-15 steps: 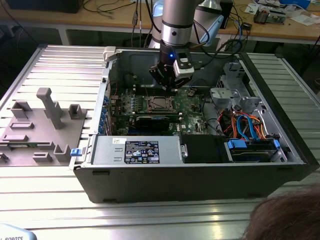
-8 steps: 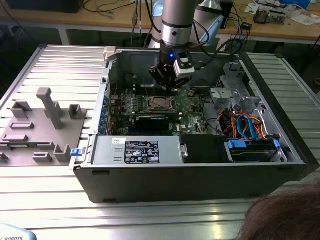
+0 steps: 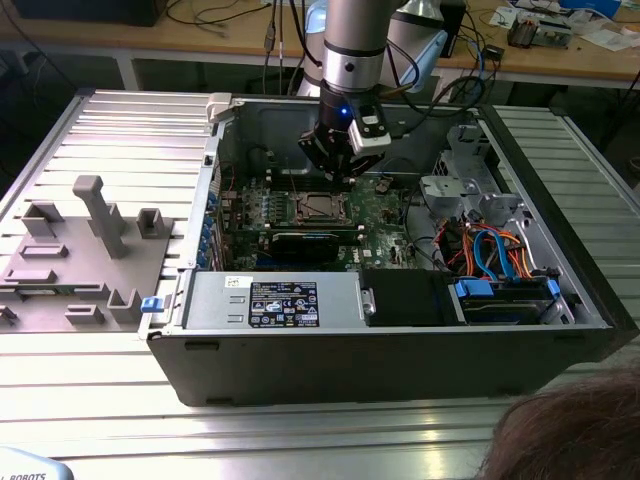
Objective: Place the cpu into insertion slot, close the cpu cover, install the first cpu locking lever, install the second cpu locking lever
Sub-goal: 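Install the first cpu locking lever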
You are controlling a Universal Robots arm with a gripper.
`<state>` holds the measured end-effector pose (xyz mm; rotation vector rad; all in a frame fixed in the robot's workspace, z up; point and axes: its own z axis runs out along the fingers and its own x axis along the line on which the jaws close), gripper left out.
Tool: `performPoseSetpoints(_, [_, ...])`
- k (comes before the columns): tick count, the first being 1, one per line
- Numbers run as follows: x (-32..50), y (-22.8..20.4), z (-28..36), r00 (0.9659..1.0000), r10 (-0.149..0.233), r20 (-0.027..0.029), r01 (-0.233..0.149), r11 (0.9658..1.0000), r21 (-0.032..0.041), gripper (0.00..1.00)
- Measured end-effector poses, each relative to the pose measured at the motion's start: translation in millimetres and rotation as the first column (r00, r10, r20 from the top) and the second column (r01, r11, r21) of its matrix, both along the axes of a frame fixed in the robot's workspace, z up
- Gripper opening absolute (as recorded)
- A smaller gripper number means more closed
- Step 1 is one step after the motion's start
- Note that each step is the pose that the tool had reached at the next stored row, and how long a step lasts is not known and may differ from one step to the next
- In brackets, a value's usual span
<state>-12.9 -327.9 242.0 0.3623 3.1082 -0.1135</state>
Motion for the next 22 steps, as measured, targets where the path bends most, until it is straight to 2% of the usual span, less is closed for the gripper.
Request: performPoseSetpoints(22, [0.0,0.0,0.0,0.9977,0.068,0.0000,-0.068,0.9977,0.0000,0.11])
